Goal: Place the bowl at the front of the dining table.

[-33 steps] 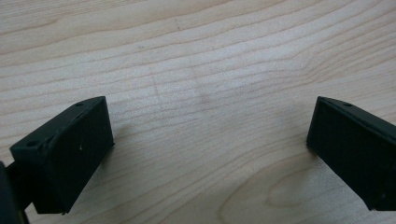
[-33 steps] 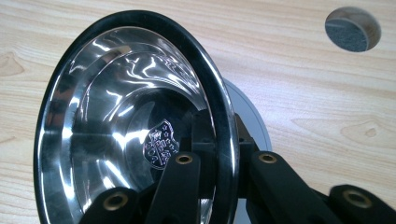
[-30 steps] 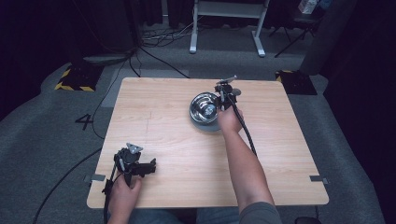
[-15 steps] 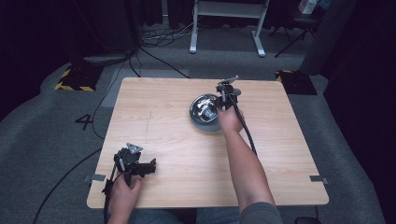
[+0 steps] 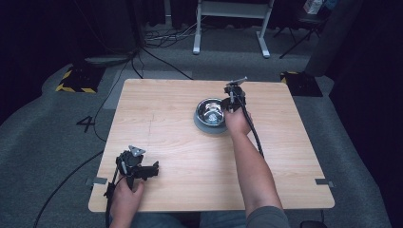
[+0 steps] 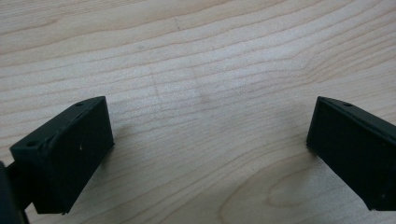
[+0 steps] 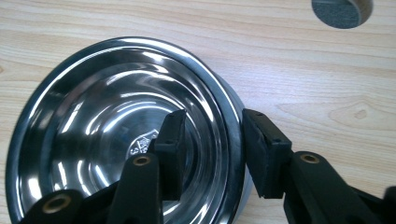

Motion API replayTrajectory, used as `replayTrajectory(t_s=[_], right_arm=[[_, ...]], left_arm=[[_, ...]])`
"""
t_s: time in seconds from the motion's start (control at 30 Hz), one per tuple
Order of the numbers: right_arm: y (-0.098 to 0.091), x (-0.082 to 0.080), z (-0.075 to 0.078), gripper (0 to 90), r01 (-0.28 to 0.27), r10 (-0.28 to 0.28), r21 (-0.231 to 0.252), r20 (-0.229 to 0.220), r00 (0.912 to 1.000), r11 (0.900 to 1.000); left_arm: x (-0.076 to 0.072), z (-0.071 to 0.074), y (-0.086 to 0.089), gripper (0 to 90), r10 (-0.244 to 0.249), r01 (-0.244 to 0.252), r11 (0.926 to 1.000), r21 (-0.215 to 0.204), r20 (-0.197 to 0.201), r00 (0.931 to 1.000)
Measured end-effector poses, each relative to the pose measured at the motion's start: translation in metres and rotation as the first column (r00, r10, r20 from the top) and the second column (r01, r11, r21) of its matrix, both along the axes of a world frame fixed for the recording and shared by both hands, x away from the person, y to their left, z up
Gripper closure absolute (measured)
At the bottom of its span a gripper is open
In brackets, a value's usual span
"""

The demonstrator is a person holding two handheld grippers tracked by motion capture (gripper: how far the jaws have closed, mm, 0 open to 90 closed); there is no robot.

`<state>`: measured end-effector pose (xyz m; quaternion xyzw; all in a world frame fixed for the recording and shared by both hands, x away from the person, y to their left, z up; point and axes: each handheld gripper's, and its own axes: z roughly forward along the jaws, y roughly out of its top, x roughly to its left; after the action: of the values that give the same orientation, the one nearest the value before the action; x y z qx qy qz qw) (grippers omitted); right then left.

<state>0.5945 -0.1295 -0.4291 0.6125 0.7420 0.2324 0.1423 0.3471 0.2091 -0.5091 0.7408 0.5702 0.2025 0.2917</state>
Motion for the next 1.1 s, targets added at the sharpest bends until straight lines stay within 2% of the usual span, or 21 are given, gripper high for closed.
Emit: replayTrajectory(t_s=[0.23, 0.47, 0.63, 0.77, 0.93, 1.03, 1.1], right_arm=[[-0.006, -0.002, 0.006, 57.8, 0.003, -0.003, 0.003, 0.023, 0.9997, 1.0000], [-0.009, -0.008, 0.022, 55.7, -0.018, 0.018, -0.006, 0.098, 0.9950, 0.9998], [-0.011, -0.016, 0.038, 53.9, -0.052, 0.053, -0.013, 0.172, 0.9836, 0.9986], [-0.013, -0.022, 0.049, 54.1, -0.067, 0.068, -0.011, 0.177, 0.9820, 0.9977], [-0.016, -0.032, 0.063, 53.9, -0.089, 0.089, -0.013, 0.214, 0.9727, 0.9960], [-0.018, -0.041, 0.072, 52.8, -0.108, 0.107, -0.009, 0.241, 0.9645, 0.9941], [-0.021, -0.048, 0.077, 52.0, -0.127, 0.126, -0.015, 0.266, 0.9557, 0.9918]], left_arm=[[0.000, 0.000, 0.000, 0.5, -0.001, 0.001, 1.0000, 0.001, -0.002, 1.0000], [0.000, 0.000, 0.000, 0.5, -0.001, 0.001, 1.0000, 0.001, -0.002, 1.0000], [0.000, 0.000, 0.000, 0.5, -0.001, 0.001, 1.0000, 0.001, -0.002, 1.0000], [0.000, 0.000, 0.000, 0.5, -0.001, 0.001, 1.0000, 0.001, -0.002, 1.0000], [0.000, 0.000, 0.000, 0.5, 0.000, 0.000, 1.0000, 0.001, -0.001, 1.0000], [0.000, 0.000, 0.000, 0.5, -0.001, 0.001, 1.0000, 0.001, -0.002, 1.0000], [0.000, 0.000, 0.000, 0.5, -0.001, 0.001, 1.0000, 0.001, -0.002, 1.0000]])
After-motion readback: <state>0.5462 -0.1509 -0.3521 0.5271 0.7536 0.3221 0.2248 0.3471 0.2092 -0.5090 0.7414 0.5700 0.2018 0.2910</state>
